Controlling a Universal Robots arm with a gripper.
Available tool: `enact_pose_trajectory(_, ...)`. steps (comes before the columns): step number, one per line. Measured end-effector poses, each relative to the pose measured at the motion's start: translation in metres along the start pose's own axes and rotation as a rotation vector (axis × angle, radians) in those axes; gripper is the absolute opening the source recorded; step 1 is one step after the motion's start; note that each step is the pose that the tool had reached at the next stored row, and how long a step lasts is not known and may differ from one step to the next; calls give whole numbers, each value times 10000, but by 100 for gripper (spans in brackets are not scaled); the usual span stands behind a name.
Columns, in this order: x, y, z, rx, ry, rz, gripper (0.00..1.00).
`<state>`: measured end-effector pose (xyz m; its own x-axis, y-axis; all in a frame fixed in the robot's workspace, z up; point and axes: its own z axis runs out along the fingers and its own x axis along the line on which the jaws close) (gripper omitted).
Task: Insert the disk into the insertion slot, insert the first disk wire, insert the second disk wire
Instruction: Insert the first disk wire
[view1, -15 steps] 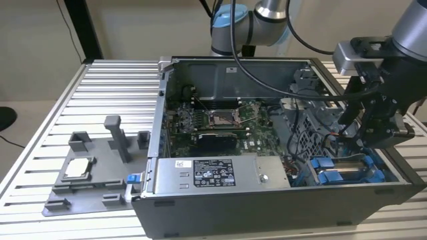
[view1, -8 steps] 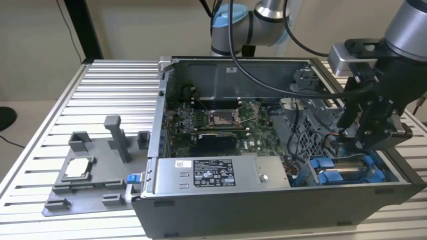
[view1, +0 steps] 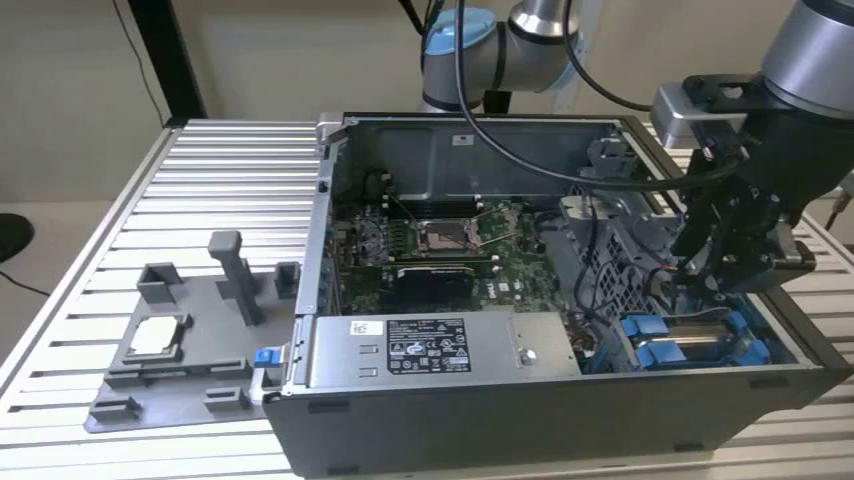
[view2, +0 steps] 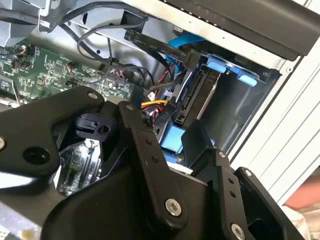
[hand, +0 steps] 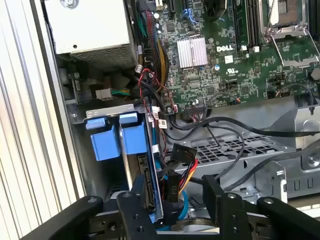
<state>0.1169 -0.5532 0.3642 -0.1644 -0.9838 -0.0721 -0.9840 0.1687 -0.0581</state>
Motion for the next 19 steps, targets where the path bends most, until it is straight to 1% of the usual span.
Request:
enact_pose_trajectory(5,-5,1,5,0,-1,-10,100)
enact_pose_trajectory(11,-22,4,3,-3,59,-212,100)
enact_pose_trajectory(17,-26,4,-8,-15,52,-398,100)
enact_pose_trajectory(18,-26,4,-9,-15,50,-398,0)
enact_pose_trajectory(19,-26,4,-8,-16,48,-398,0)
